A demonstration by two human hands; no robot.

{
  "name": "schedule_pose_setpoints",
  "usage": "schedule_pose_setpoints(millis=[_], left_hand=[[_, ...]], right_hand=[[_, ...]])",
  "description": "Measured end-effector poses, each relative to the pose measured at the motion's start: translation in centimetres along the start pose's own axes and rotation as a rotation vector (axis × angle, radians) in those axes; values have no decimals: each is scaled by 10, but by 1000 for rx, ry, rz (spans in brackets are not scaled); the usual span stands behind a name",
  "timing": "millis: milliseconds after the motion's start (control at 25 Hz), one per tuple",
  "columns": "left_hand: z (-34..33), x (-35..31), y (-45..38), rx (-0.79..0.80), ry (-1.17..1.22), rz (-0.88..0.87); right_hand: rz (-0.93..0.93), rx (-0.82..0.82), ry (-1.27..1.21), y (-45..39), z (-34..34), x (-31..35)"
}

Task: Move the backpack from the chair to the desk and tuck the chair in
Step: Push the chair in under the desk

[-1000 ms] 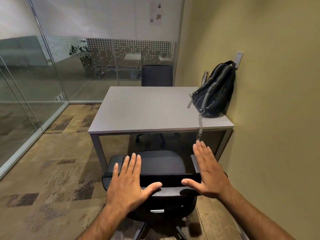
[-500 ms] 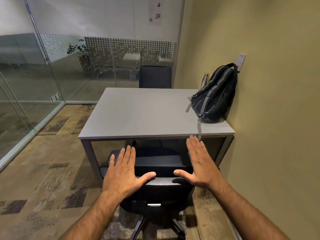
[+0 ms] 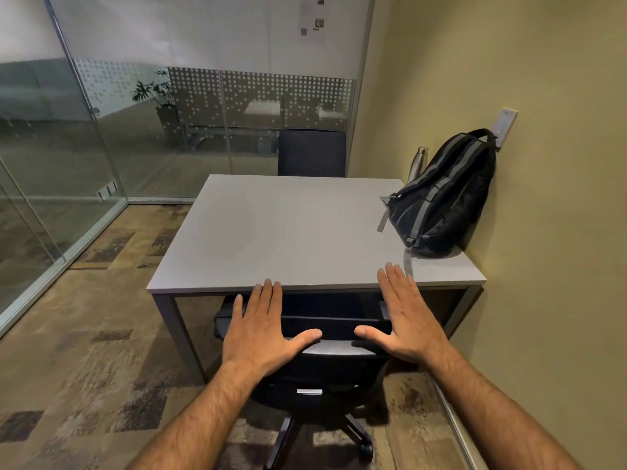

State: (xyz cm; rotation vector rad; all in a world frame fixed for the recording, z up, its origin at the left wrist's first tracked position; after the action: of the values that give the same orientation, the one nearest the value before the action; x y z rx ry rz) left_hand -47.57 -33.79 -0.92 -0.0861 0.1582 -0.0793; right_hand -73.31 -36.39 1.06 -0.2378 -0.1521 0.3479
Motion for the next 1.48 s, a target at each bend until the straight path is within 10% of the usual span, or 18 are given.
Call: schedule_pose_setpoints(millis=[1480], left_hand=[[-25, 22, -207, -2, -50, 121]], right_hand=[[34, -25, -97, -207, -58, -89]])
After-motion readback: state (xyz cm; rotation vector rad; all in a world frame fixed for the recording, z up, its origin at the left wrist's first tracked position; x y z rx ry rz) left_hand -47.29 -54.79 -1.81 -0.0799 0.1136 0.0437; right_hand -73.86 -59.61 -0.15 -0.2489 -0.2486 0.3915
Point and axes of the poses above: each hand's wrist, its own y-axis away from the middle knuckle, its own z-axis out of the back of the hand, x = y × z, the point moved 8 cm from there along -y, towards the middle knuckle, and after that the axes turned 3 degrees about -x, right-handed, at the moved point
